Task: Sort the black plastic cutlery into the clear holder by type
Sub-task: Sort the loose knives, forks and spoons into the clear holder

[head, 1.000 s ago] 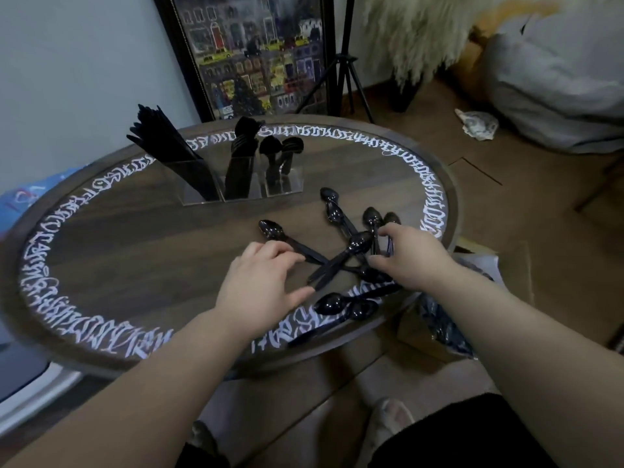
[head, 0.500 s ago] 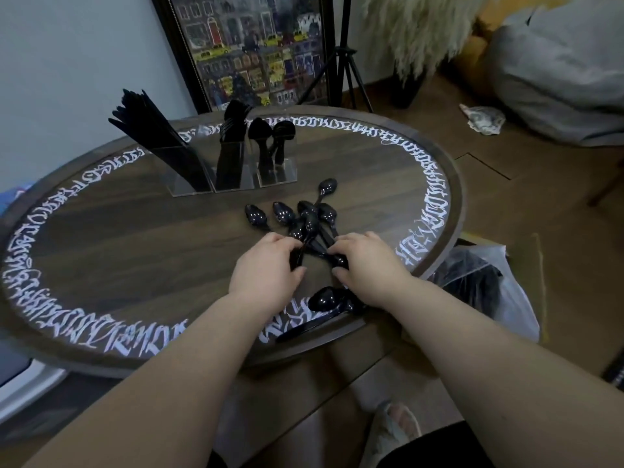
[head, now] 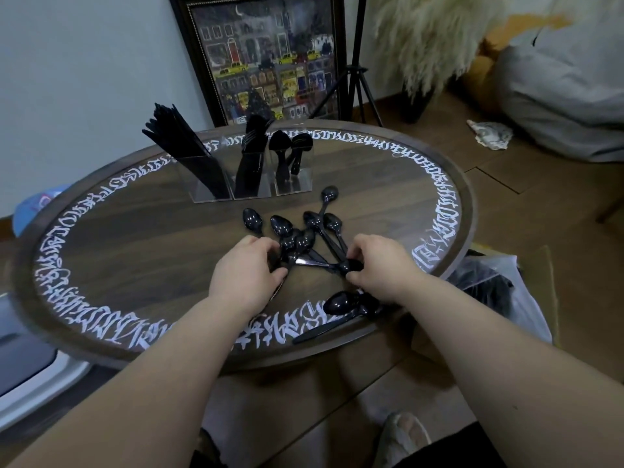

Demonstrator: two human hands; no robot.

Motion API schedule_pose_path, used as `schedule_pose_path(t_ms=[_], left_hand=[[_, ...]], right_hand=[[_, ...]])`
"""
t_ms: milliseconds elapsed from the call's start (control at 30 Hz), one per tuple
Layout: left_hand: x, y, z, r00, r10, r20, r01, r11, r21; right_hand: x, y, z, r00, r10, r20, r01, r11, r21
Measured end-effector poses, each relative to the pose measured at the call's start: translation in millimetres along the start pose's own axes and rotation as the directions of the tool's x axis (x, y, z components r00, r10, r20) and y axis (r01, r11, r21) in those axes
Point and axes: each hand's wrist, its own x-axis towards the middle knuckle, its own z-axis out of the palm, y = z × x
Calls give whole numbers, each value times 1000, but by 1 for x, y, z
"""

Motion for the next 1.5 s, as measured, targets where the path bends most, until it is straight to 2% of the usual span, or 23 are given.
schedule_pose_path(t_ms=[167,267,367,500,600,700,800,833,867,933,1000,1100,1233,1400,1500], left_hand=[[-4,3,-5,997,73,3,-73,997,-1],[-6,7,-6,990,141,-12,-140,990,11],[-7,12,-7,977,211,-26,-210,977,21],[-8,20,-7,958,287,-27,-286,958,20],[-9,22,-6,949,312,-33,-312,950,18],[-8,21,-5,947,314,-65,-312,949,38],[-6,18,-5,958,260,-121,-255,966,48],[-5,17,-6,963,234,-136,-230,972,45],[-5,15,-7,967,206,-147,-202,978,40],[-3,10,-10,975,148,-164,-144,989,35],[-1,4,-13,973,95,-212,-90,995,32],[0,-3,-17,956,30,-293,-35,999,-12],[2,-7,-20,960,5,-279,-14,1000,-27],[4,-15,-24,944,-63,-322,-2,980,-198],[4,-19,-25,951,-76,-300,9,976,-218]], right_hand=[[-7,5,-1,1000,9,27,-13,990,144],[-9,8,-5,1000,6,9,-9,949,315],[-14,8,-15,1000,20,13,-24,842,538],[-26,1,-29,996,15,84,-75,616,785],[-27,-3,-29,994,-31,107,-75,521,850],[-24,-9,-27,993,-59,105,-65,476,877],[-20,-11,-25,999,-3,52,-45,449,892],[-17,-9,-24,999,52,11,-35,476,879],[-13,-6,-21,992,119,-44,-29,553,833],[-6,3,-16,970,197,-143,-66,777,626],[-2,8,-11,969,207,-135,-131,894,429],[4,4,-4,975,196,-109,-150,932,330],[13,-5,6,981,159,-115,-138,975,174],[20,-13,8,983,128,-130,-125,992,30],[21,-21,5,982,138,-130,-149,986,-79]])
